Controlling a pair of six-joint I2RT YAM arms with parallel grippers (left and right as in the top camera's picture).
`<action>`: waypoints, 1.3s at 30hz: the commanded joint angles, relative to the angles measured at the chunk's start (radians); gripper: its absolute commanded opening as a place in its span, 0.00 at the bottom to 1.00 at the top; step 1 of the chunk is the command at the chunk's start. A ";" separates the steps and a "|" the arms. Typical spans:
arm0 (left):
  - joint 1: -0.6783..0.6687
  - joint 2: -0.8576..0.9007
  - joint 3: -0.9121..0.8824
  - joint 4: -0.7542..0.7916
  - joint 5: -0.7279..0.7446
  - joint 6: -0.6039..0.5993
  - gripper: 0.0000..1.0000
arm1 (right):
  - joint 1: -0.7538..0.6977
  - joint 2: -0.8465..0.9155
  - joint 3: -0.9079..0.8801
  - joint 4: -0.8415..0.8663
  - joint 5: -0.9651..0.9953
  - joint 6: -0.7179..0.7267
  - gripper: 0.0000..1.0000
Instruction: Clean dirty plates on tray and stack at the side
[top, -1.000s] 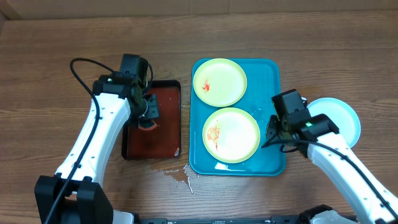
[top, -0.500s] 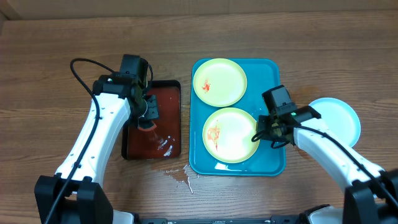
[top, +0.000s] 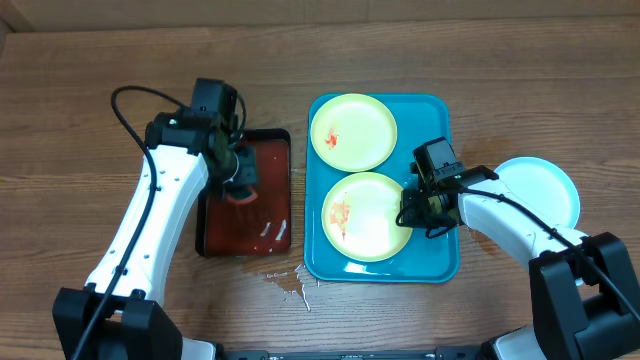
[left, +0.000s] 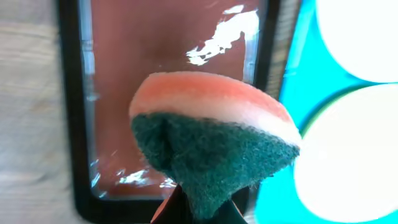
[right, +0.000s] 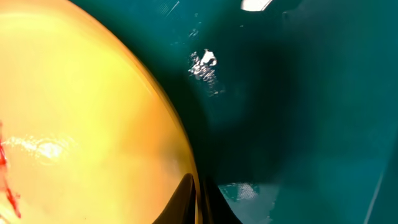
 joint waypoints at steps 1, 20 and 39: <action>-0.077 -0.002 0.034 0.055 0.122 -0.012 0.04 | 0.003 0.006 -0.005 -0.007 -0.011 -0.002 0.04; -0.397 0.413 0.117 0.303 0.237 -0.164 0.04 | 0.003 0.006 -0.005 -0.012 -0.012 -0.001 0.04; -0.402 0.594 0.259 0.060 0.089 -0.084 0.04 | 0.003 0.006 -0.005 -0.021 -0.011 -0.001 0.04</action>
